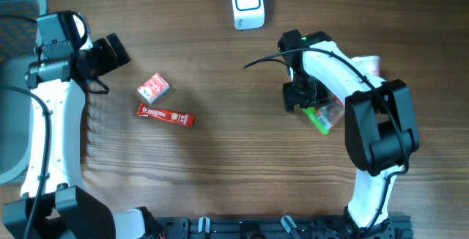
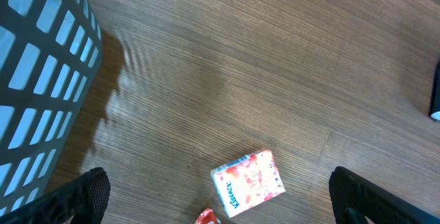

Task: Scan the item barcode
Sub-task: 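Lower the green bag onto the table beside the mint pack, then move the right gripper left to the red Nescafé stick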

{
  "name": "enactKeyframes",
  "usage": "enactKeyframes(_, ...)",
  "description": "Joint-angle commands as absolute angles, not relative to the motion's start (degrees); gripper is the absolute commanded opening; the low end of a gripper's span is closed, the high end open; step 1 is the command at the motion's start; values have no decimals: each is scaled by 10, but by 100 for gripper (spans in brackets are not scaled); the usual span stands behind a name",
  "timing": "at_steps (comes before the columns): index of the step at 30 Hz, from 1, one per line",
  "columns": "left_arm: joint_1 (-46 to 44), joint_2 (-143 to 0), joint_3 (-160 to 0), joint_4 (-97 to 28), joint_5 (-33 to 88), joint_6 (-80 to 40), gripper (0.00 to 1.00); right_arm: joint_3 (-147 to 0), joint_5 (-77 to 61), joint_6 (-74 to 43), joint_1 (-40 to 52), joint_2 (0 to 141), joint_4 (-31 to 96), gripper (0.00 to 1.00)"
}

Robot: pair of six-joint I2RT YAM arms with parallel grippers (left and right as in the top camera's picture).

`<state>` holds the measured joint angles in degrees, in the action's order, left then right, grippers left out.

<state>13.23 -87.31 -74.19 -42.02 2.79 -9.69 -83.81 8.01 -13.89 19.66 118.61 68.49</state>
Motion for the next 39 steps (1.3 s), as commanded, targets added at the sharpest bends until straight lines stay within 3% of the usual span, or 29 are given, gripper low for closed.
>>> enactKeyframes(1,133,-870,-740,-419,20,-94,100,-836,201,-176,193,1171,695,63)
enactKeyframes(4,133,-870,-740,-419,20,-94,100,-837,136,-151,196,1160,688,63)
enactKeyframes(7,133,-870,-740,-419,20,-94,100,-845,-58,-54,220,1136,653,61)
enactKeyframes(12,133,-870,-740,-419,20,-94,100,-845,-217,-15,324,1106,531,61)
enactKeyframes(14,133,-870,-740,-419,20,-94,100,-845,-214,-15,376,1108,475,61)
enactKeyframes(16,133,-870,-740,-419,21,-94,100,-845,-196,-16,437,1109,411,51)
enactKeyframes(18,133,-870,-740,-419,20,-94,100,-853,-192,-11,484,1109,393,61)
enactKeyframes(20,133,-870,-740,-419,20,-94,100,-888,-173,-17,511,1109,411,60)
enactKeyframes(23,133,-870,-740,-419,20,-94,100,-962,-144,-43,525,1111,420,48)
enactKeyframes(32,133,-870,-740,-419,20,-94,100,-987,-116,49,544,1159,302,48)
enactKeyframes(39,133,-870,-740,-419,20,-94,100,-985,-107,60,570,1255,229,34)
